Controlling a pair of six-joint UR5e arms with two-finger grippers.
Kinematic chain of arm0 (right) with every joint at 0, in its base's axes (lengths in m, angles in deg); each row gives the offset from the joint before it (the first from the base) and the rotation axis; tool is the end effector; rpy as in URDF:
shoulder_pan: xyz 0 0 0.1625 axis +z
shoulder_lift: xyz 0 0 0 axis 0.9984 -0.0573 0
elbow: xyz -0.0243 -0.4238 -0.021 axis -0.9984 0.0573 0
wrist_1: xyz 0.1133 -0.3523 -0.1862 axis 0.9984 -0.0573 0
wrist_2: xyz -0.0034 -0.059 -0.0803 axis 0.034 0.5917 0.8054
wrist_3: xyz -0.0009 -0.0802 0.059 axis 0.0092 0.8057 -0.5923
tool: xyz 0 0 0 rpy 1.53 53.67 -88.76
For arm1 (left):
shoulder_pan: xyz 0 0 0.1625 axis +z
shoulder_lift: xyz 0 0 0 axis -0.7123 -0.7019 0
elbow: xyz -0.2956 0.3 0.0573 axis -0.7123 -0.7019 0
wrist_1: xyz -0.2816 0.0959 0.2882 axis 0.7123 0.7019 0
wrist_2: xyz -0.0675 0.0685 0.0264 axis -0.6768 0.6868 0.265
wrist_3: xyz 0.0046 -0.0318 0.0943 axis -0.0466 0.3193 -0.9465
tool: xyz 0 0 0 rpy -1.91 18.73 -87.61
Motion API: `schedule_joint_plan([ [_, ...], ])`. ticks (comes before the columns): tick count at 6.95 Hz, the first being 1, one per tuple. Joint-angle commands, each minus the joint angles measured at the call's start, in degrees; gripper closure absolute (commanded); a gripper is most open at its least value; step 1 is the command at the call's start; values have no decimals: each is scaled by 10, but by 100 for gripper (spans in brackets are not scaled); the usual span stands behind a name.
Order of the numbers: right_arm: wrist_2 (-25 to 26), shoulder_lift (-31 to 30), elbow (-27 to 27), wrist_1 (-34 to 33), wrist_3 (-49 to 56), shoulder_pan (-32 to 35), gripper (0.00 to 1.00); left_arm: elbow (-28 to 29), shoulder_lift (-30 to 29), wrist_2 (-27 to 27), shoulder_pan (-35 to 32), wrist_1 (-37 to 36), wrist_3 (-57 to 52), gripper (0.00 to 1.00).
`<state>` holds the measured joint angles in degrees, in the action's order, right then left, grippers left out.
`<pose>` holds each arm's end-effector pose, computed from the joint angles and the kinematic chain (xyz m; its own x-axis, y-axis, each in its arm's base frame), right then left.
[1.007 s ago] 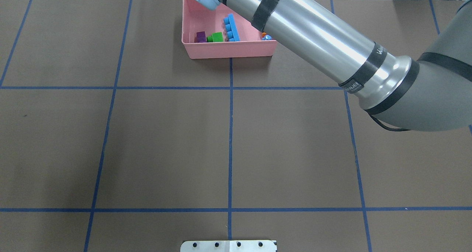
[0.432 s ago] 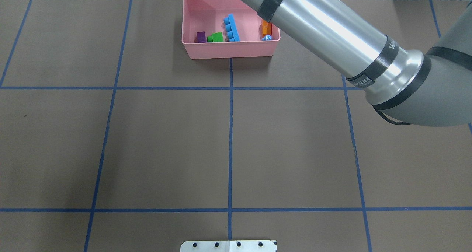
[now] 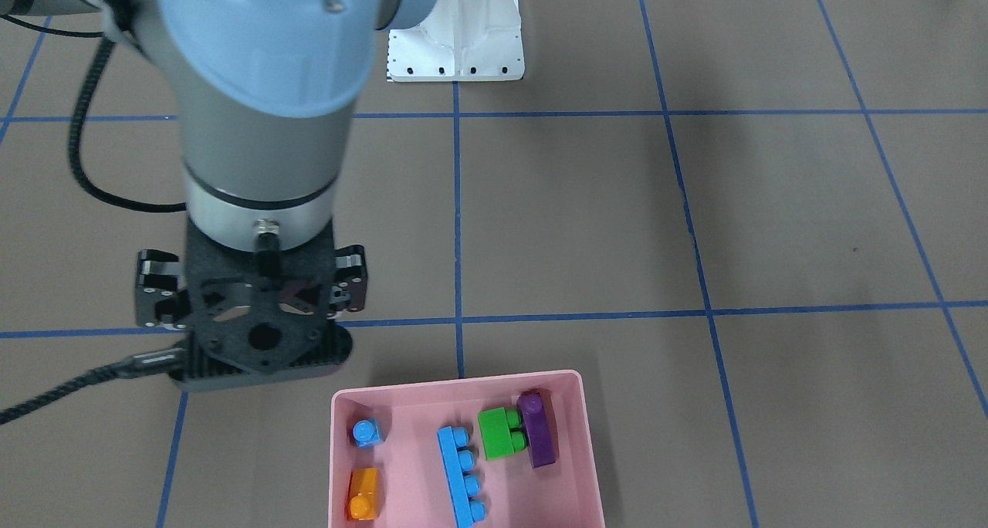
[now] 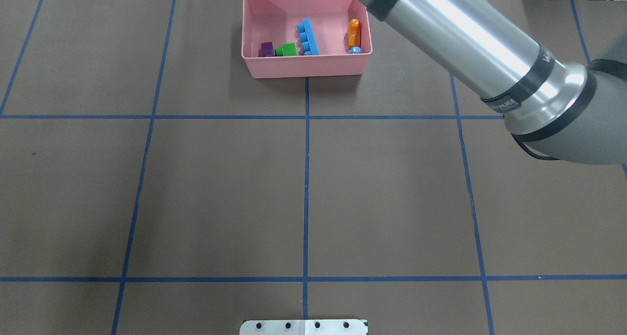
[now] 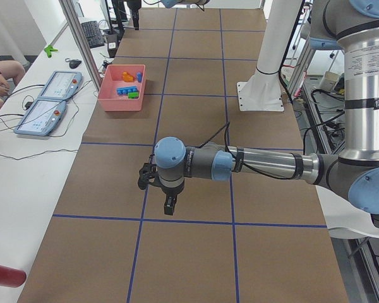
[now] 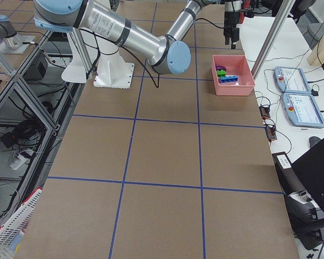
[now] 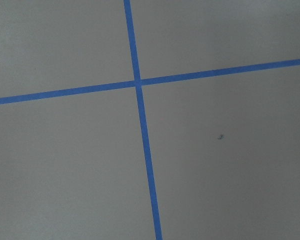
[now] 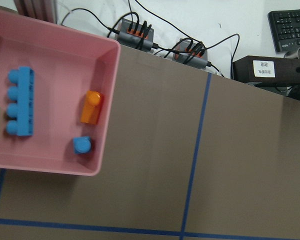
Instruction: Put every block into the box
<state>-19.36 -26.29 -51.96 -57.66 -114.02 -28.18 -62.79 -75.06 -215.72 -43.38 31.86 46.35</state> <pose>-0.3020 -0.6923 0.0659 0.8948 -0.1725 0.4119 0.0930 0.9741 0.2060 -0.0514 -0.4440 0.6082 0.6817 0.1353 -0.7190 -0.0598 0.9898 0.1296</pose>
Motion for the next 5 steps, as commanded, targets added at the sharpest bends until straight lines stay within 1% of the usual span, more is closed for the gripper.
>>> schedule_joint_plan([
  [1, -77, -188, -152, -2, 154, 86, 0, 7, 2, 3, 0, 1, -1, 0],
  [2, -128, -236, -161, -2, 243, 141, 0, 7, 2, 3, 0, 1, 1, 0],
  [3, -149, -302, -176, 10, 318, 181, 0, 7, 8, 2, 0, 1, 1, 0],
  [4, -172, -376, -179, 60, 385, 223, 0, 7, 9, 2, 0, 1, 1, 0],
  [5, -196, -459, -177, 130, 431, 255, 0, 8, 15, 1, 0, 1, 1, 0],
])
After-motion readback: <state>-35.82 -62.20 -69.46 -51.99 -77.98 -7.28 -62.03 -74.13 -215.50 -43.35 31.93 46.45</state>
